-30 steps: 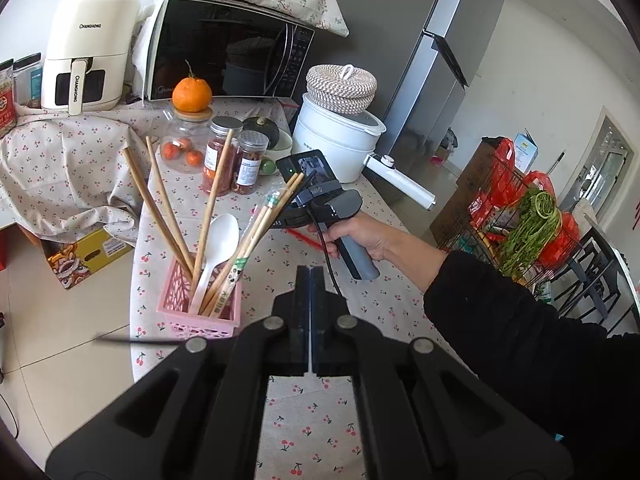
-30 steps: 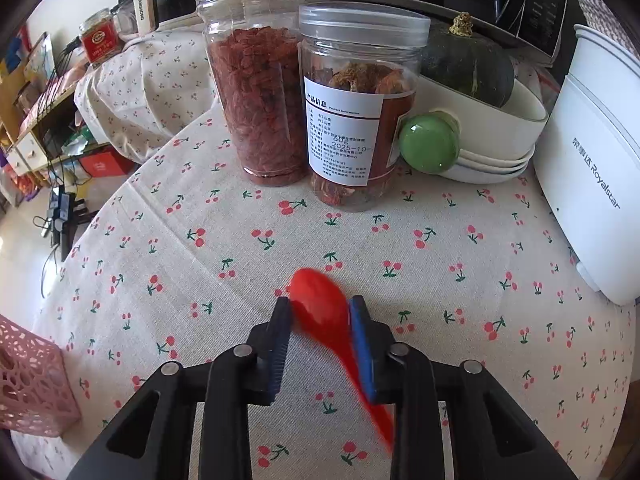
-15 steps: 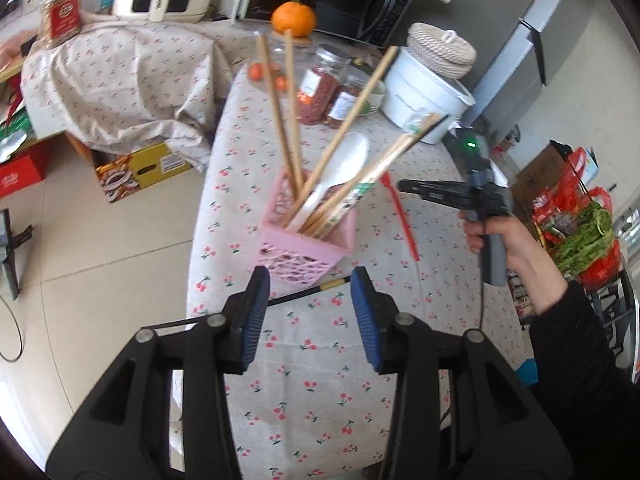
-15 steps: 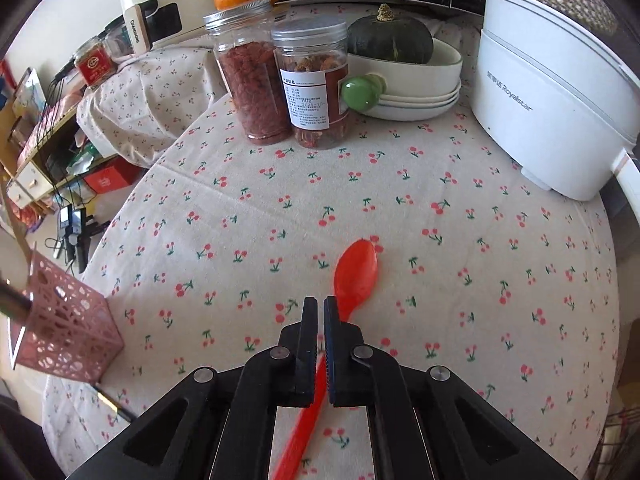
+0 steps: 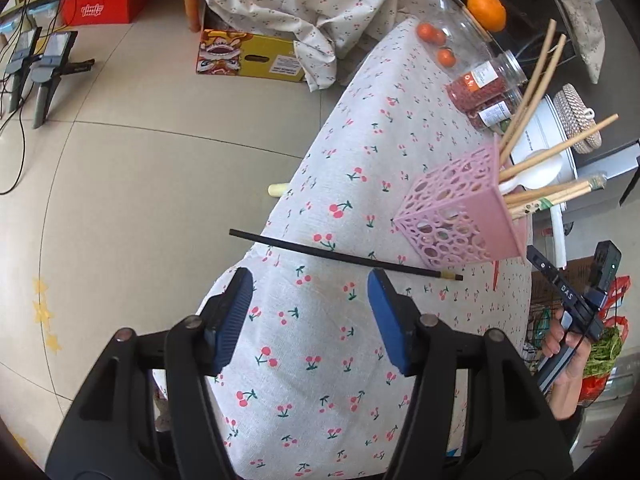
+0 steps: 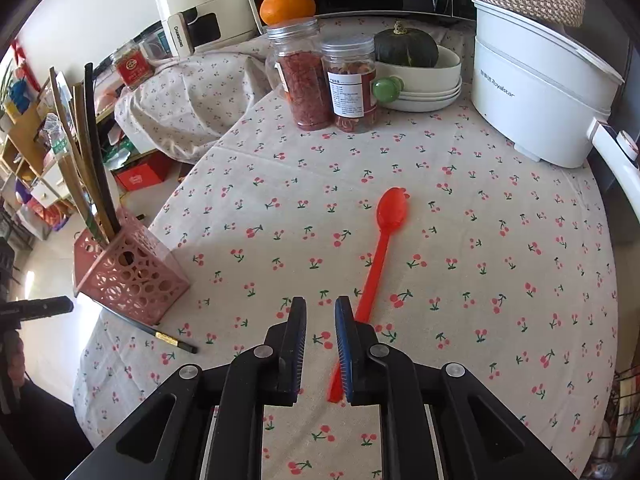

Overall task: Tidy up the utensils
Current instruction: 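Carry the black chopstick to the pink holder with the left tool while the right tool holds the red spoon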

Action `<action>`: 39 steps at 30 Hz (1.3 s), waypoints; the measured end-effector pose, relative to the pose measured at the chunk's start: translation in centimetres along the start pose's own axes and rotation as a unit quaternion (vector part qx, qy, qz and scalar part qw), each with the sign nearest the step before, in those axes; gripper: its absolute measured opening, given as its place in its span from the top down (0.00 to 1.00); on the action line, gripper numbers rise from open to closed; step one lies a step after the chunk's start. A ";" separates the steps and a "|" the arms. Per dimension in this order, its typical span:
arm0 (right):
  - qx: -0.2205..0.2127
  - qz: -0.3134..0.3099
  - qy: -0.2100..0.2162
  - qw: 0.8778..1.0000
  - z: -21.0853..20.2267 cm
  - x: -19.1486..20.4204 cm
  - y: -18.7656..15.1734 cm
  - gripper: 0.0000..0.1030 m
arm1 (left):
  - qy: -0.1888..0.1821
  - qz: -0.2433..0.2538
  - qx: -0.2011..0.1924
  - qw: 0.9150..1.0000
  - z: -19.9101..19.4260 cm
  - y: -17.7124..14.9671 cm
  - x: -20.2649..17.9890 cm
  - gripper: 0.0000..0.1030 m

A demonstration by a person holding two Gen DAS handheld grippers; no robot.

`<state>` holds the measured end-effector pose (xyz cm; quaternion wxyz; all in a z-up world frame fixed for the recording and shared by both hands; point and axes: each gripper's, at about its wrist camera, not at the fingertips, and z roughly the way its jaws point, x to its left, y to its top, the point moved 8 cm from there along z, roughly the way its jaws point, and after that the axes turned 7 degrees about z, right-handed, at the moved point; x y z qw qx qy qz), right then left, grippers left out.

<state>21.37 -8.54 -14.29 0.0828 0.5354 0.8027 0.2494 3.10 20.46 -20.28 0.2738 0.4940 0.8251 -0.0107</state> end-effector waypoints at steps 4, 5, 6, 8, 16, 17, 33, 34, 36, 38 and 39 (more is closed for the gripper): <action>0.001 -0.002 -0.001 1.000 0.0 0.4 -0.3 0.84 | -0.012 -0.050 -0.013 0.999 1.4 0.6 1.0 0.41; 0.002 -0.002 -0.001 1.000 0.1 0.4 -0.4 0.84 | -0.013 -0.059 -0.018 0.998 1.6 0.9 1.1 0.41; 0.003 -0.002 -0.002 1.000 0.2 0.4 -0.4 0.84 | -0.014 -0.068 -0.024 0.997 1.8 1.2 1.3 0.41; 0.006 -0.002 -0.004 1.000 0.5 0.4 -0.4 0.84 | -0.019 -0.088 -0.035 0.995 2.2 1.6 1.5 0.42; 0.015 -0.006 -0.008 1.000 1.6 0.0 -0.5 0.84 | -0.040 -0.141 -0.054 0.988 3.3 2.5 2.2 0.77; 0.016 -0.006 -0.008 1.000 1.7 0.0 -0.6 0.84 | -0.044 -0.146 -0.057 0.987 3.3 2.5 2.2 0.78; 0.013 0.009 -0.013 1.000 2.3 -0.4 0.1 0.74 | -0.064 -0.141 -0.102 0.983 2.7 5.9 2.8 0.87; 0.013 0.009 -0.013 1.000 2.4 -0.4 0.2 0.74 | -0.066 -0.138 -0.105 0.983 2.5 6.0 2.6 0.87; 0.013 0.011 -0.014 1.000 2.6 -0.3 0.3 0.73 | -0.072 -0.131 -0.114 0.982 2.0 6.2 2.2 0.88; 0.011 0.014 -0.015 1.000 2.6 -0.3 0.4 0.73 | -0.078 -0.117 -0.131 0.981 1.0 6.6 1.5 0.89; 0.009 0.016 -0.017 1.000 2.6 -0.4 0.5 0.72 | -0.082 -0.108 -0.142 0.981 0.3 6.8 1.0 0.90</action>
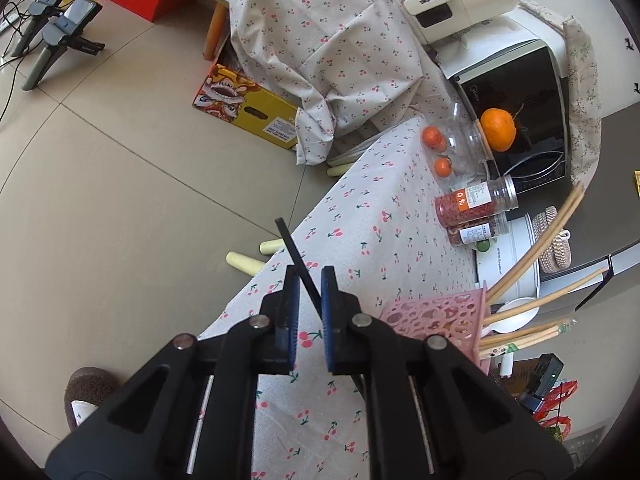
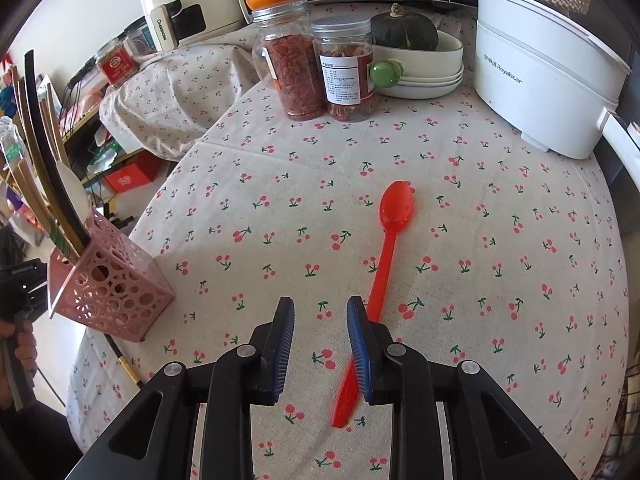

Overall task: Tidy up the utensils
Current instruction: 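Carry the black chopstick to the pink holder with the left tool while the right tool holds the red spoon, then lower the black chopstick into the pink holder and open the left tool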

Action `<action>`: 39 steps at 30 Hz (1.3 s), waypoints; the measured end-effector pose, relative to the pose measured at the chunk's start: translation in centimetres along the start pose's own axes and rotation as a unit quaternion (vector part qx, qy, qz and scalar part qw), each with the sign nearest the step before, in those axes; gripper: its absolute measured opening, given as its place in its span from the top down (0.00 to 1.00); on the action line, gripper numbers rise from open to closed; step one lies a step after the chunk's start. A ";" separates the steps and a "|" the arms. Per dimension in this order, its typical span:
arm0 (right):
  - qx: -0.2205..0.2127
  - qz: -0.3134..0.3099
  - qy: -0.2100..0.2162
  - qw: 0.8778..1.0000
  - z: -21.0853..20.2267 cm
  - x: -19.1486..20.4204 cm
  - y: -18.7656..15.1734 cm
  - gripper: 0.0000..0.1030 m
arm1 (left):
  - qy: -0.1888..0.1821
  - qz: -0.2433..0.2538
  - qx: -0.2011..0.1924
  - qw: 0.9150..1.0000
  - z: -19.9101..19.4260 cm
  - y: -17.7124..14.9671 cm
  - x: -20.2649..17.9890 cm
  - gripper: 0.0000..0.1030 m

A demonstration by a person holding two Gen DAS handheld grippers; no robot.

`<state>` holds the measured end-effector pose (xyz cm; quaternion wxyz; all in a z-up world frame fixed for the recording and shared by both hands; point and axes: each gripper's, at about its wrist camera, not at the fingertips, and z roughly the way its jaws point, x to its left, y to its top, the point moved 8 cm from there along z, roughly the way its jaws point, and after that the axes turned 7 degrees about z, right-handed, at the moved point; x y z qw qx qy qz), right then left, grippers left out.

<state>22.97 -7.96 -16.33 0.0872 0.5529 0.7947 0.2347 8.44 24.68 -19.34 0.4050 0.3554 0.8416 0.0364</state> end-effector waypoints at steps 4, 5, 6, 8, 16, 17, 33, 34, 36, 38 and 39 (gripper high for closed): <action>-0.015 0.016 -0.007 1.000 -0.3 -0.8 0.8 0.70 | -0.029 0.041 -0.038 0.998 -2.1 0.9 -2.9 0.92; -0.020 0.022 -0.011 1.000 -0.2 -1.1 1.0 0.70 | -0.034 0.051 -0.045 0.997 -2.7 1.0 -3.6 0.92; -0.023 0.027 -0.016 0.999 -0.2 -1.4 1.3 0.70 | -0.038 0.060 -0.052 0.996 -3.2 1.1 -4.1 0.93; -0.024 0.035 -0.025 0.999 0.3 -1.9 1.8 0.70 | -0.046 0.083 -0.064 0.993 -4.0 1.1 -5.4 0.93; -0.019 0.044 -0.062 0.997 4.2 -3.4 4.8 0.70 | -0.067 0.199 -0.098 0.973 -6.8 0.4 -10.3 0.94; -0.020 0.047 -0.066 0.996 4.6 -3.5 5.2 0.70 | -0.070 0.210 -0.100 0.970 -7.1 0.2 -10.9 0.94; -0.062 0.063 -0.091 0.992 4.0 -4.5 6.3 0.95 | -0.076 0.315 -0.130 0.937 -9.4 -1.7 -15.1 0.95; -0.072 0.067 -0.085 0.992 3.0 -4.4 6.1 0.95 | -0.077 0.323 -0.135 0.934 -9.7 -1.9 -15.4 0.95; -0.096 0.068 -0.076 0.990 0.8 -4.1 5.6 0.95 | -0.077 0.337 -0.145 0.927 -10.4 -2.2 -15.9 0.95; -0.118 0.070 -0.069 0.988 -1.7 -3.7 4.9 0.95 | -0.080 0.346 -0.151 0.923 -10.9 -2.5 -16.4 0.95; -0.129 0.073 -0.064 0.987 -3.1 -3.6 4.5 0.95 | -0.083 0.348 -0.153 0.921 -11.2 -2.6 -16.6 0.95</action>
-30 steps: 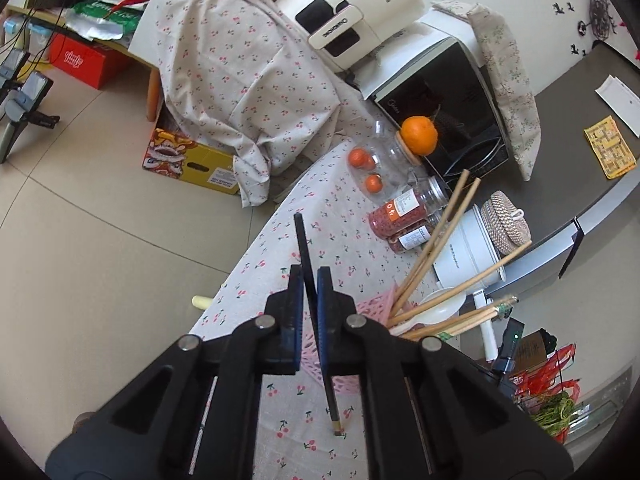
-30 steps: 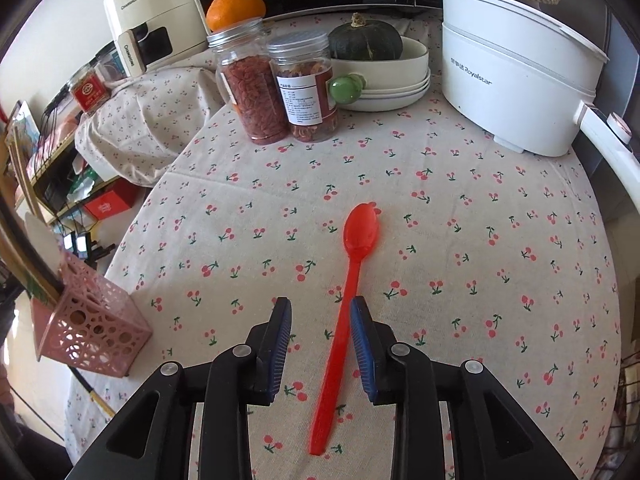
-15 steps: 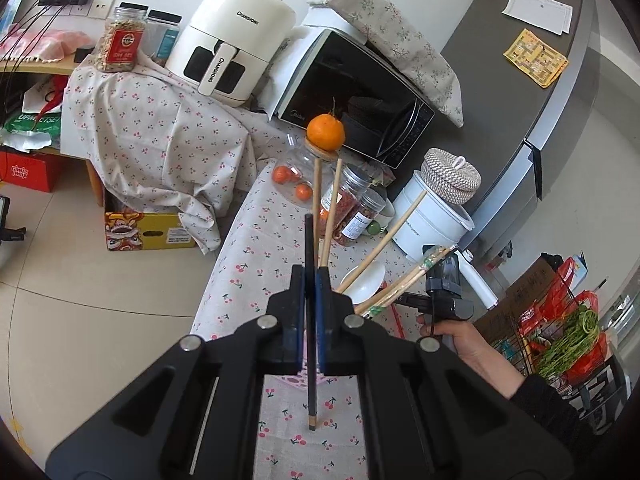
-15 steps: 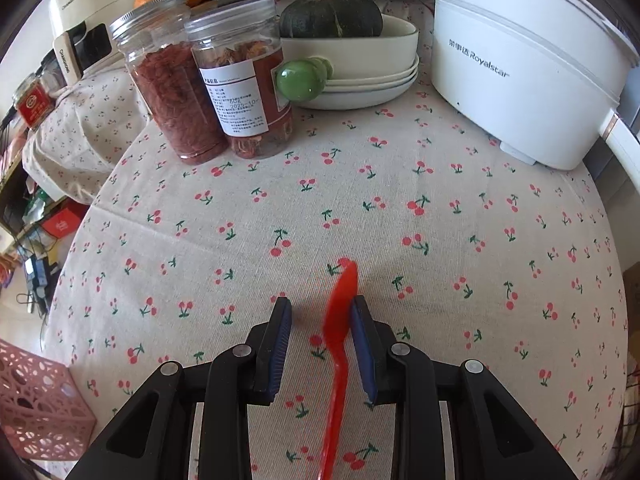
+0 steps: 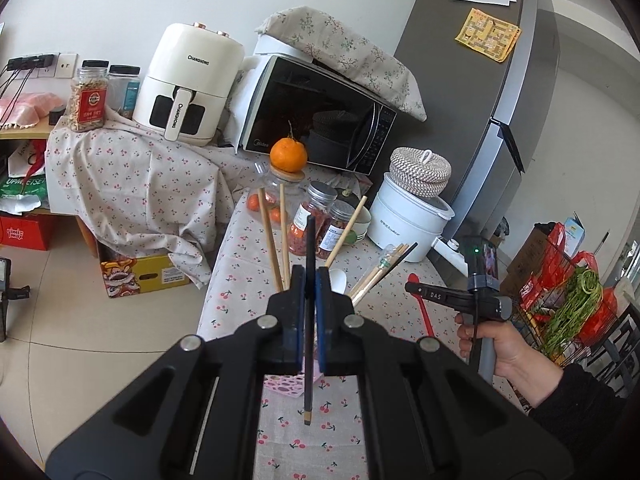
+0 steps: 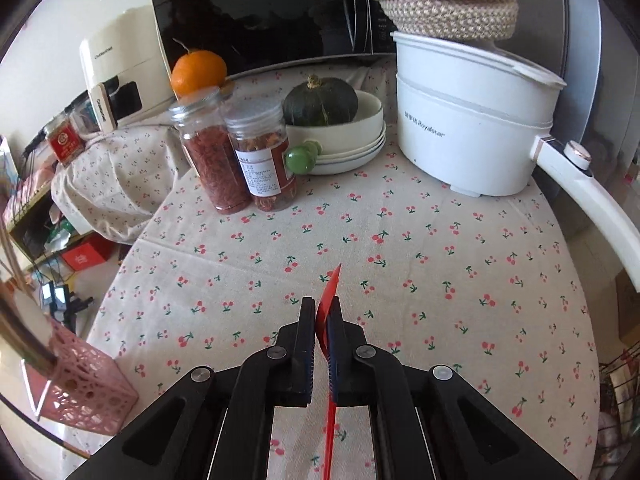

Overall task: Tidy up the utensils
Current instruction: 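Lower the black chopstick into the pink holder and open the left tool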

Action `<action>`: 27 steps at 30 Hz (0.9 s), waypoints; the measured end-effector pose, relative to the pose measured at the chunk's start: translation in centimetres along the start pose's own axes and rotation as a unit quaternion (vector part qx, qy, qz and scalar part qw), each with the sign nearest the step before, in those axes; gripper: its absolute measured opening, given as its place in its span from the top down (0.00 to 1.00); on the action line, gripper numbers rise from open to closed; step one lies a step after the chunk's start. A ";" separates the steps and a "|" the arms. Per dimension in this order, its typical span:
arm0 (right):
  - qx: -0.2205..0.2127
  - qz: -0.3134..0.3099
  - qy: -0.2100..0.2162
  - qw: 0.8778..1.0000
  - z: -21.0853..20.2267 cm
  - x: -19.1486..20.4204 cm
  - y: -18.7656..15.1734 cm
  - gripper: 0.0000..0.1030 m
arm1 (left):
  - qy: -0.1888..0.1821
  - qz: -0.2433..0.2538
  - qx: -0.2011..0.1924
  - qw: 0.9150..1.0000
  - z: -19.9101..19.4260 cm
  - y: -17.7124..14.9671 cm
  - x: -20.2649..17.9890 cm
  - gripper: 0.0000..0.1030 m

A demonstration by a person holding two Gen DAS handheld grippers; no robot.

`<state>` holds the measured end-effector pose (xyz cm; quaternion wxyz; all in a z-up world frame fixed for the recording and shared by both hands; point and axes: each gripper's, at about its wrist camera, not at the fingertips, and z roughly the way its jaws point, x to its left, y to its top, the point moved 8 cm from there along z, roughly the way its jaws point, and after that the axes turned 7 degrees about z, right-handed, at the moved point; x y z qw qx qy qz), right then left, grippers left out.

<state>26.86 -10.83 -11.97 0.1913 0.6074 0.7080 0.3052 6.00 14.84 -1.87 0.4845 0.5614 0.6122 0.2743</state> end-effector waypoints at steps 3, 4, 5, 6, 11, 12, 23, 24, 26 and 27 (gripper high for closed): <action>-0.032 0.016 0.016 0.999 -3.9 0.2 0.1 0.95 | -0.008 0.007 -0.014 1.000 -1.0 0.6 -0.9 0.95; -0.042 0.021 0.020 0.999 -5.1 0.2 0.1 0.95 | -0.011 0.011 -0.021 1.000 -1.4 0.9 -1.2 0.95; -0.049 0.024 0.022 0.998 -6.3 0.3 0.0 0.95 | -0.012 0.016 -0.030 0.999 -1.9 1.2 -1.5 0.95; -0.056 0.027 0.026 0.998 -7.5 0.5 0.0 0.95 | -0.014 0.023 -0.039 0.999 -2.5 1.6 -1.8 0.95; -0.084 0.037 0.063 0.994 -12.4 1.7 -1.0 0.95 | -0.011 0.060 -0.103 0.993 -5.7 4.1 -3.4 0.95; -0.089 0.038 0.068 0.993 -13.0 1.9 -1.2 0.95 | -0.006 0.068 -0.117 0.991 -6.4 4.6 -3.7 0.95; -0.143 0.047 0.102 0.983 -16.1 6.0 -0.9 0.95 | 0.055 0.108 -0.147 0.982 -2.9 7.1 -3.0 0.95; -0.146 0.045 0.106 0.983 -16.3 6.5 -0.9 0.95 | 0.058 0.111 -0.150 0.981 -2.5 7.3 -3.0 0.95; -0.149 0.041 0.115 0.981 -16.4 7.6 -0.9 0.95 | 0.065 0.123 -0.149 0.979 -1.9 7.5 -3.1 0.95; -0.150 0.040 0.118 0.981 -16.5 8.0 -1.0 0.95 | 0.068 0.128 -0.144 0.979 -1.4 7.5 -3.1 0.95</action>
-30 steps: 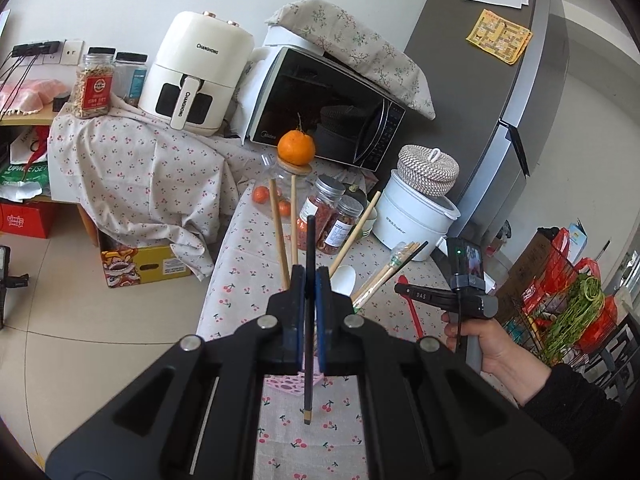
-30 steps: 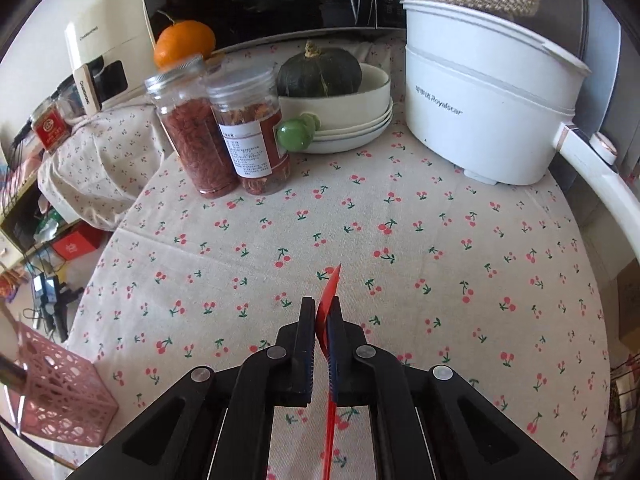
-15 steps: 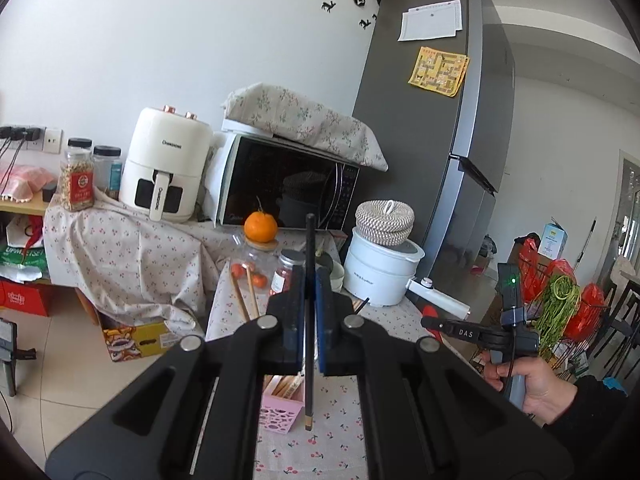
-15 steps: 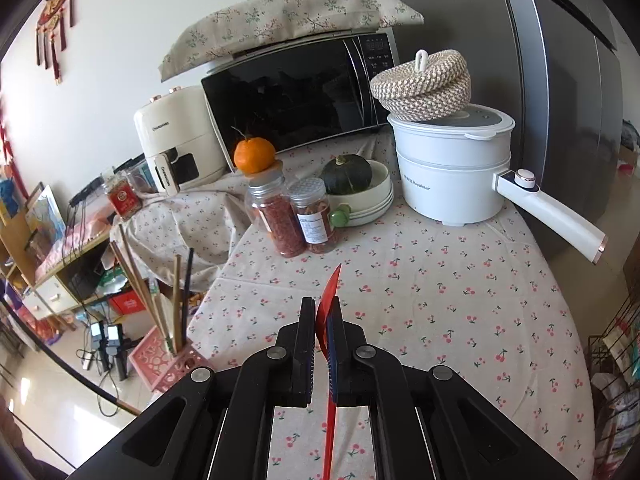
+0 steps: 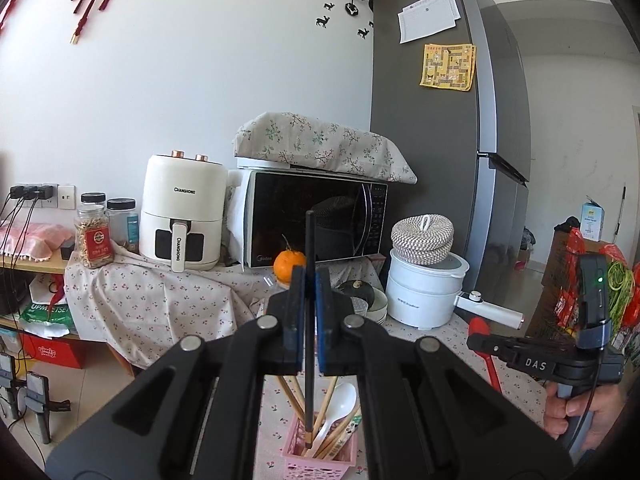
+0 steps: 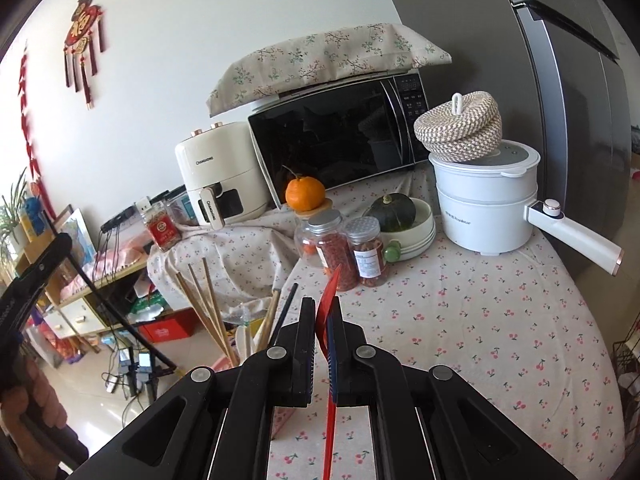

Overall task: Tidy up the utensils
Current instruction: 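Lower the black chopstick into the pink holder and open the left tool, then lower the red spoon into the pink holder and open the right tool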

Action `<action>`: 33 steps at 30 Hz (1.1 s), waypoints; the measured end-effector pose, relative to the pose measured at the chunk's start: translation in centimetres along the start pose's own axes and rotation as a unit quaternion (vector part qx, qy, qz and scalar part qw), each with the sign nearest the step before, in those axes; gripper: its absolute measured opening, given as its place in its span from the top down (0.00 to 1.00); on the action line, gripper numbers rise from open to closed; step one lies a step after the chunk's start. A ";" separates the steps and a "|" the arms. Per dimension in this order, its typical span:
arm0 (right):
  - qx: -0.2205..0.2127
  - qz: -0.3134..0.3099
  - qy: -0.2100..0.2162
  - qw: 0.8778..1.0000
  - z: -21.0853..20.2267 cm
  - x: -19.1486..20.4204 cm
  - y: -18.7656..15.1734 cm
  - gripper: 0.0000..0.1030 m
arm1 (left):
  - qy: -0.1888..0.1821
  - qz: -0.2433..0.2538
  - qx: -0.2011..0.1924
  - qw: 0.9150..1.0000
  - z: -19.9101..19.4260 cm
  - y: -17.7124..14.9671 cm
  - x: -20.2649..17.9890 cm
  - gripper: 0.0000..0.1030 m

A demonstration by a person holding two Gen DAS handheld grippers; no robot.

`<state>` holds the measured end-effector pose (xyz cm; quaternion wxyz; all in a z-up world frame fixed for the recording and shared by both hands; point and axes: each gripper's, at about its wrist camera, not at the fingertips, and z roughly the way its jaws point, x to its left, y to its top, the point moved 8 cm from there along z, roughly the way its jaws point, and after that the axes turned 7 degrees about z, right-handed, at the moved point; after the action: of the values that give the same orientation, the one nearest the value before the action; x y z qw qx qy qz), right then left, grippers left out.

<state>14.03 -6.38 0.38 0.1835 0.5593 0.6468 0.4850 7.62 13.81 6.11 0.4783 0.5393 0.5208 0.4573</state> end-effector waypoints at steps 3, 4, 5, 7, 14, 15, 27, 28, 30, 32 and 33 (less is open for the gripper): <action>-0.011 0.000 0.005 1.000 -0.2 1.0 0.1 0.95 | -0.010 0.006 0.035 0.999 2.0 -1.2 -0.4 0.95; -0.017 0.003 0.006 1.000 -0.3 1.2 0.2 0.95 | -0.018 0.004 0.050 0.999 2.8 -1.8 -0.7 0.95; -0.025 0.008 0.006 1.000 -0.5 1.5 0.3 0.95 | -0.027 0.003 0.070 0.997 3.7 -2.5 -0.9 0.95; -0.042 0.019 0.010 0.999 -0.7 2.0 0.7 0.95 | -0.037 -0.008 0.094 0.995 4.9 -3.7 -1.0 0.95; -0.100 0.045 0.019 0.994 -0.8 4.5 0.8 0.95 | -0.060 -0.044 0.143 0.987 4.6 -4.8 -0.8 0.61; -0.108 0.050 0.019 0.993 -0.7 4.7 0.8 0.95 | -0.058 -0.043 0.144 0.987 4.0 -4.7 -0.5 0.47; -0.214 0.058 -0.010 0.975 1.4 7.9 0.4 0.95 | -0.020 -0.090 0.292 0.952 2.0 -10.7 4.9 0.23; -0.218 0.054 -0.013 0.974 1.8 8.2 0.3 0.95 | -0.016 -0.086 0.295 0.952 1.9 -10.9 5.1 0.22; -0.227 0.047 -0.020 0.973 2.5 8.7 0.0 0.95 | -0.011 -0.082 0.298 0.951 1.9 -11.3 5.3 0.21; -0.239 0.044 -0.024 0.970 2.9 9.3 0.0 0.95 | -0.014 -0.084 0.303 0.949 1.9 -11.5 5.2 0.21; -0.247 0.043 -0.027 0.968 2.9 9.5 0.2 0.95 | -0.017 -0.086 0.305 0.948 2.0 -11.6 5.1 0.21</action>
<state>13.49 3.40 2.08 0.3126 0.5365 0.4770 0.6220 8.36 18.88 -5.67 0.3375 0.6202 0.6717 0.2240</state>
